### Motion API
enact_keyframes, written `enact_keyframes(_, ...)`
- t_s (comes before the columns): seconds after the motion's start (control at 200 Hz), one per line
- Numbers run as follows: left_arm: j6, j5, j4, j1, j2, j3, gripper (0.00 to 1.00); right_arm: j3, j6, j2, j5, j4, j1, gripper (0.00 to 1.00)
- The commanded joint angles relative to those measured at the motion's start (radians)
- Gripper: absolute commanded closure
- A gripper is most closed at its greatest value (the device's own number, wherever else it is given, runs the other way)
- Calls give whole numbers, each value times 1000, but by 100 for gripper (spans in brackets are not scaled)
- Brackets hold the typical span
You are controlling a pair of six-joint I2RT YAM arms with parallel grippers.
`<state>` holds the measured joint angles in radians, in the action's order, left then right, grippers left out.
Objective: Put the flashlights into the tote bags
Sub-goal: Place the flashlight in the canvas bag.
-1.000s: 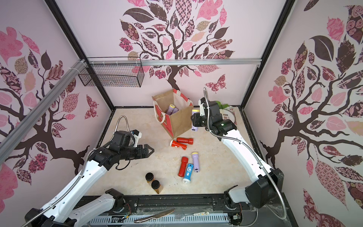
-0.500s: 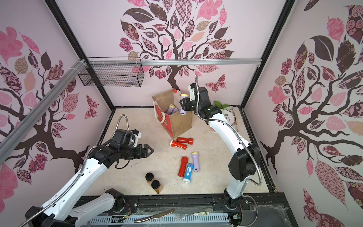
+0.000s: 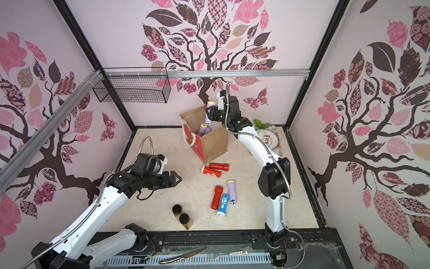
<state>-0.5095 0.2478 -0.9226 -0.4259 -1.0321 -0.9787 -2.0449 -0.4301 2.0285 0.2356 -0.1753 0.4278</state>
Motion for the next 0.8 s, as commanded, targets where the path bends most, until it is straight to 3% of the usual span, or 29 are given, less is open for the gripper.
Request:
enact_keyframes(0.0,-3,-9,4,3,-6,-65,14,-72,-14,82,-16,30,8,100)
enact_keyframes(0.795,0,-5,25,2,-18,-57,14,-359,-19,397,-134,-102,33,100)
